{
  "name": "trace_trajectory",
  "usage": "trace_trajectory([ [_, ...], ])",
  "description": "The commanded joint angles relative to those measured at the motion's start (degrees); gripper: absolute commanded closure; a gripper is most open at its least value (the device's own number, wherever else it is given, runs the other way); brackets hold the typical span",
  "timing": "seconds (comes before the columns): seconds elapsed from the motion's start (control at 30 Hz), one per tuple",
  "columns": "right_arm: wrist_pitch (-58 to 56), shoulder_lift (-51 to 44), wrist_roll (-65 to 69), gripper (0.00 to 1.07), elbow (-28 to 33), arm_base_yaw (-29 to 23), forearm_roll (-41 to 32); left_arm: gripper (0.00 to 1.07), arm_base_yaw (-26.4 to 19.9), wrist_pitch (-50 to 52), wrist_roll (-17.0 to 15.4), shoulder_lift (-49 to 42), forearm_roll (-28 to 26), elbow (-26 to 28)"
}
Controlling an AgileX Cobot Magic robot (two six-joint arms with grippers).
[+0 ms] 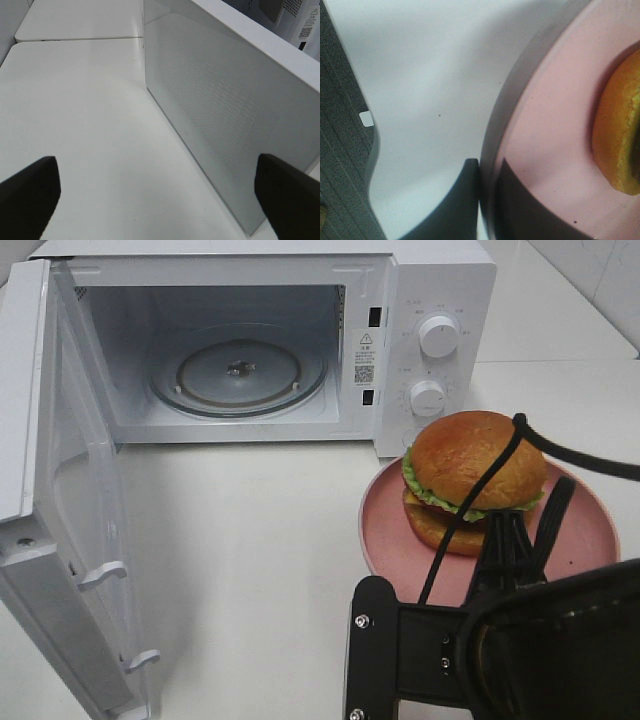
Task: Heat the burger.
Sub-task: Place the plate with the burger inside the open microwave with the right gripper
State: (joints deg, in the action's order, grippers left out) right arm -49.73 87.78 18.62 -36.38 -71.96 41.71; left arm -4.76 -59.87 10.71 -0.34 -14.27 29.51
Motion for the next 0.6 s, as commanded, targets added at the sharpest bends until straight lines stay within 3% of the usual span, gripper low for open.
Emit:
trace_trajectory([
  [0.03, 2.3, -0.4, -4.5, 1.07, 0.3, 0.0, 4.6, 0.09, 0.3, 0.3, -0.3, -1.1, 0.0, -0.1],
  [0.6, 14.8, -0.4, -18.6, 1.07, 0.3, 0.1, 8.3, 0.09, 0.3, 0.3, -0.3, -1.1, 0.0, -0.1],
])
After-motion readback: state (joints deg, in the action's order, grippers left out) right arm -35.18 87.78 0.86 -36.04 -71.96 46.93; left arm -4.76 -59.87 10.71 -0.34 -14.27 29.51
